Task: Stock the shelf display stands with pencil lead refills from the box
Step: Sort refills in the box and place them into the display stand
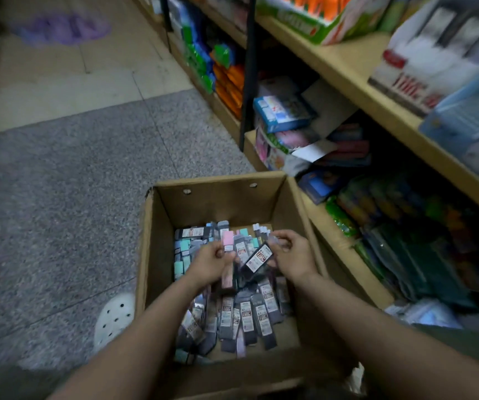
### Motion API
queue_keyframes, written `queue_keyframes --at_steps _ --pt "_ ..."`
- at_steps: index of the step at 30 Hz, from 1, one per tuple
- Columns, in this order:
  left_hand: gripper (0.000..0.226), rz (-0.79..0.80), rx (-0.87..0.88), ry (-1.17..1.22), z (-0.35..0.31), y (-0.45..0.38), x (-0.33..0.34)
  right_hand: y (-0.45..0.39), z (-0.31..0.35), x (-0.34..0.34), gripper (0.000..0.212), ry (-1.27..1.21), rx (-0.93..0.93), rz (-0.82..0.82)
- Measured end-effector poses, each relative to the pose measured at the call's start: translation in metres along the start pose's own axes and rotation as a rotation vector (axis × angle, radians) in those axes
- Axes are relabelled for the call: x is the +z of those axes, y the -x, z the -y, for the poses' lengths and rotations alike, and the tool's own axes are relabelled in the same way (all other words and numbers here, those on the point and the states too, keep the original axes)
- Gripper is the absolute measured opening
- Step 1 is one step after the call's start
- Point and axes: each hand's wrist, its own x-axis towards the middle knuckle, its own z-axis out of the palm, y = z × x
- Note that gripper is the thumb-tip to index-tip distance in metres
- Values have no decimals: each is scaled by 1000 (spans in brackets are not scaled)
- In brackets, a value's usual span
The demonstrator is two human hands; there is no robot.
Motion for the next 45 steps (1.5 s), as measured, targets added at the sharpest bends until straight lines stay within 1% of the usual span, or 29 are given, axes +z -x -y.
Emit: queue_keyframes --at_steps 1,3,6,8,9,11,13,16,19,21,23,26,28,31,33,34,36,38,41,45 --pt "9 44 78 -38 -22 4 -7 3 15 -9 11 -1 -50 -3" --pt "7 105 193 -60 -68 13 -18 11 49 -28 10 -2 -154 -12" --pt "14 163 253 40 -132 29 -26 29 103 -59 11 -6 -310 -44" --pt "10 266 303 88 -169 46 -31 44 135 -83 12 -11 -413 -92" --pt "9 320 339 48 -185 55 -34 54 149 -95 13 -25 -460 -118" --pt "17 388 447 -88 -218 71 -35 72 170 -118 12 -45 -533 -177" --pt "26 399 549 -96 -242 81 -27 88 183 -136 9 -70 -575 -222" --pt "24 404 648 -74 -264 90 -2 110 193 -162 14 -126 -596 -287" --pt "23 447 707 -58 -277 93 22 130 197 -184 15 -62 -596 -404" --pt "22 488 721 -4 -285 94 33 138 200 -196 17 -11 -590 -468" --pt "21 503 736 27 -293 96 43 145 205 -207 22 107 -561 -513" --pt "20 531 753 51 -303 98 54 149 217 -220 26 207 -532 -506" --pt "20 523 748 75 -310 97 60 148 227 -229 26 282 -540 -516" --pt "13 471 718 118 -323 89 59 140 253 -246 26 366 -584 -539" --pt "26 386 674 81 -332 78 53 127 275 -260 24 411 -614 -572" --pt "29 341 646 51 -336 71 49 118 286 -265 24 447 -634 -604" --pt "20 288 577 97 -340 56 43 97 305 -272 24 475 -663 -653" --pt "12 277 514 188 -342 43 39 73 319 -272 24 491 -682 -675" --pt "15 291 460 269 -339 27 39 36 329 -266 24 614 -718 -722" --pt "18 305 423 407 -337 7 42 -10 327 -256 23 683 -738 -731"
